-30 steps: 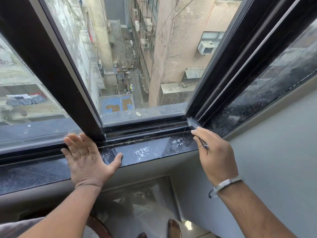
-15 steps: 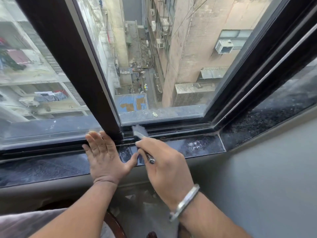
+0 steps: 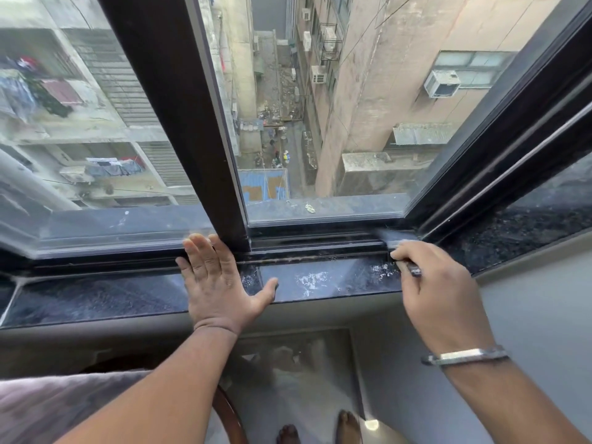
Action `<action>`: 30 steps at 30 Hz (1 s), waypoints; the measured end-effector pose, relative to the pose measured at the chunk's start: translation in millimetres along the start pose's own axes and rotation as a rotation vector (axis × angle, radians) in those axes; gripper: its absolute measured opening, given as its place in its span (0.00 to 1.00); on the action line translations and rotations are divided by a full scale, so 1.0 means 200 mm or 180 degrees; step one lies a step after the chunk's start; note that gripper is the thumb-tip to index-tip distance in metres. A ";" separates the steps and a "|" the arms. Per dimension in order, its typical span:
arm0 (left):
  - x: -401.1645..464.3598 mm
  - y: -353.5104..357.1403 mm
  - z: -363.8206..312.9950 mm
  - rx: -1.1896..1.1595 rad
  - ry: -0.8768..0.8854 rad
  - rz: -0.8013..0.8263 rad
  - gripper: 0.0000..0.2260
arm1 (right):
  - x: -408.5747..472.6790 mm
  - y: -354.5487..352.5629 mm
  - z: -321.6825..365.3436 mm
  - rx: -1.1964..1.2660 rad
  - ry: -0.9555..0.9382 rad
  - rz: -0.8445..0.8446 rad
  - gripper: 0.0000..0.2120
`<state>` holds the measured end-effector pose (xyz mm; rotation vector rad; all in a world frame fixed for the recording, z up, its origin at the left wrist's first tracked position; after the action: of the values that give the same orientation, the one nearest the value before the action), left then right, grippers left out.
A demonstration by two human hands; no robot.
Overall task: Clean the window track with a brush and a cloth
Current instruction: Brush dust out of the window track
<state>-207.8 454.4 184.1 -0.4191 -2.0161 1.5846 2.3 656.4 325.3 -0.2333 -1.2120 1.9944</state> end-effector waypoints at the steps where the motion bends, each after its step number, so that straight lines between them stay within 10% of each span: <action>1: 0.00 0.00 0.00 -0.0010 -0.0003 -0.0009 0.58 | 0.00 -0.01 0.05 0.0121 -0.0131 -0.0092 0.15; 8: 0.00 0.02 0.01 -0.0022 0.0017 -0.0050 0.59 | -0.03 0.29 0.47 0.1179 -0.0687 0.0267 0.09; 19: 0.00 0.01 0.01 -0.0095 0.0045 -0.0092 0.58 | 0.04 -0.11 -0.21 0.0219 0.0367 -0.0658 0.11; 23: 0.01 0.01 0.02 -0.0103 0.0068 -0.0106 0.58 | -0.05 -0.12 -0.03 0.0113 -0.0334 -0.1031 0.12; 30: 0.00 0.01 0.02 -0.0086 0.0092 -0.0107 0.59 | -0.05 0.03 -0.01 0.0364 -0.0213 -0.0439 0.12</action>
<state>-211.0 452.3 181.9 -0.4140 -2.0145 1.5244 6.8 648.2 316.6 -0.0254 -1.1197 1.9565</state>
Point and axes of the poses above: each hand's wrist, its own x-axis towards the middle knuckle, its own y-axis out of the palm, z = x × y, the point moved 7 cm from there along x, towards the middle knuckle, and after that the axes turned 4 degrees about x, right-handed, at the moved point
